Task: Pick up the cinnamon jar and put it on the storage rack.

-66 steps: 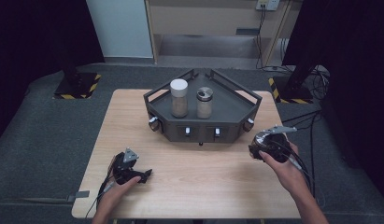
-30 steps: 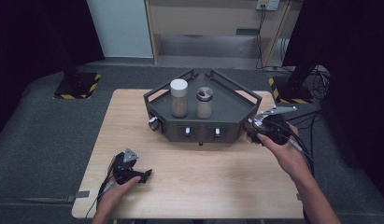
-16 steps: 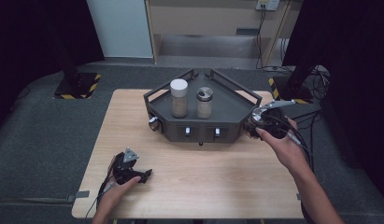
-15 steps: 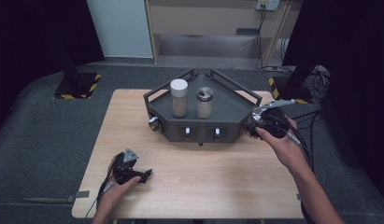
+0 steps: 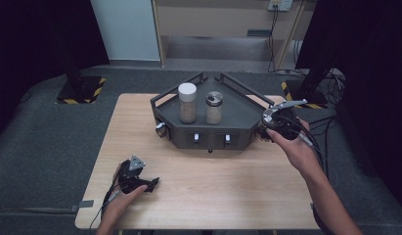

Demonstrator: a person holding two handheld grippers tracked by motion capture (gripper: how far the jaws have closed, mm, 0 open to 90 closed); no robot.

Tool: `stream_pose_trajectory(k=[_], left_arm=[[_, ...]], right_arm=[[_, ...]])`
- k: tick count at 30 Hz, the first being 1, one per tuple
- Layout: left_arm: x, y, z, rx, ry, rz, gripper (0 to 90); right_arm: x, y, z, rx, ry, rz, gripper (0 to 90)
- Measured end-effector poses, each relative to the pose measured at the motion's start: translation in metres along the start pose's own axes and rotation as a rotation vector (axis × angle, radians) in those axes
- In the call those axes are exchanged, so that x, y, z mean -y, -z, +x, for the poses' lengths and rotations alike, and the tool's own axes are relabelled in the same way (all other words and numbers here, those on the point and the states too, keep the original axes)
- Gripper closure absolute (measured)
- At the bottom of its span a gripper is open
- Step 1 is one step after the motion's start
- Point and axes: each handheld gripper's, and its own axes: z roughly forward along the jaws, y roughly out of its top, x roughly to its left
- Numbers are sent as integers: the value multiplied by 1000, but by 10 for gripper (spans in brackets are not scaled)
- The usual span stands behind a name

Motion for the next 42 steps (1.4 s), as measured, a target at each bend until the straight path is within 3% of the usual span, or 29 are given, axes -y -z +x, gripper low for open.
stream_pose_trajectory(k=[42], left_arm=[[0,0,0,-2,0,0,0]], right_arm=[[-33,-29,6,1,14,25,317]])
